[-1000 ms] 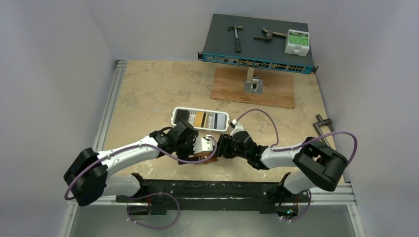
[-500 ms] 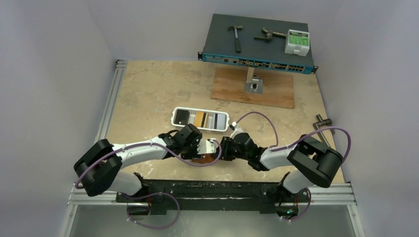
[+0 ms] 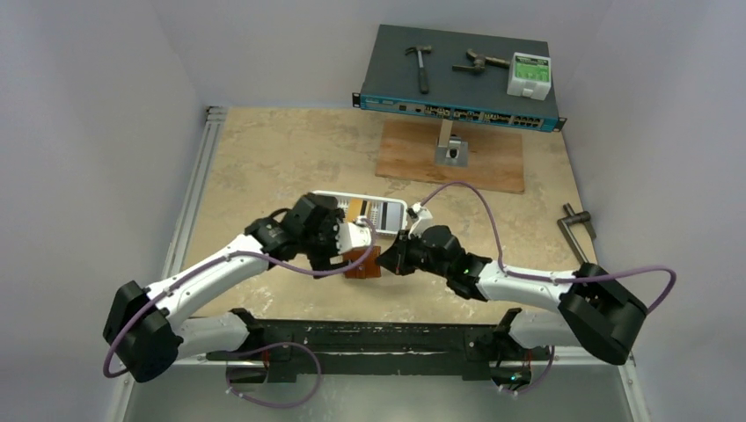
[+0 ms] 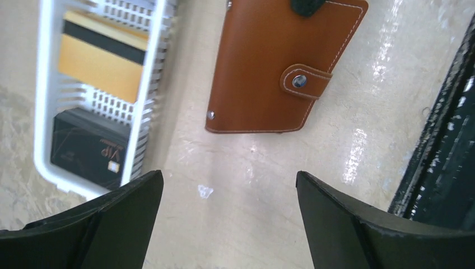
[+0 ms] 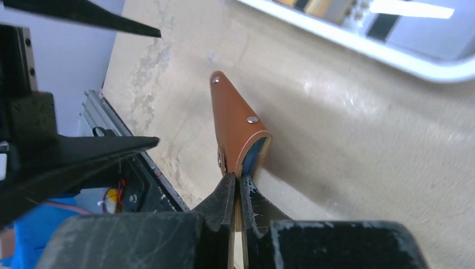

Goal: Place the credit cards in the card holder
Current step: Pick up the card holder from the center of the board.

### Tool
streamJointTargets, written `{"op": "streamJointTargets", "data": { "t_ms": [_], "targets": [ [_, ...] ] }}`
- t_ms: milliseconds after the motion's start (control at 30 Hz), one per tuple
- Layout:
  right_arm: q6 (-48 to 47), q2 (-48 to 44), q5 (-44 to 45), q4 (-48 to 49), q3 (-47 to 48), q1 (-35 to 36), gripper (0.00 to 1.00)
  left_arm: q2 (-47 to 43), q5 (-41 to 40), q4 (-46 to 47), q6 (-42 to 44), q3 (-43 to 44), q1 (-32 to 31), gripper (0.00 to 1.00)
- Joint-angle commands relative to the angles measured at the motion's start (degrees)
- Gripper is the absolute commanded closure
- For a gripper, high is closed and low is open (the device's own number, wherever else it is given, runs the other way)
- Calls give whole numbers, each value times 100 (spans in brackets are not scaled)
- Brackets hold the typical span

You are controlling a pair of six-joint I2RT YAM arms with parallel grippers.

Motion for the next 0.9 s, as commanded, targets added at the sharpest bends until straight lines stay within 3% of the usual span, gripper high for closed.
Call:
{"op": "streamJointTargets", "data": {
  "t_ms": [0, 267, 467, 633, 867],
  "targets": [
    [-1442, -403, 110, -953, 699, 42, 100, -373, 1674, -1314, 287, 734, 869, 8],
    [-3187, -356, 422, -2435, 1887, 986, 100, 72, 3066, -1793, 726, 1432, 1724, 6],
    [-3645, -544, 434, -3105, 2533, 1094, 100, 169, 3461, -2277, 1101, 1495, 1847, 6],
    [-3953, -508, 342, -3520, 3069, 1231, 100, -41, 3877, -2174, 898, 1330, 1847, 7],
    [-4242, -437, 322, -3862, 3575, 1385, 100, -157, 4267, -2099, 614, 1411, 1977, 17]
  ]
}}
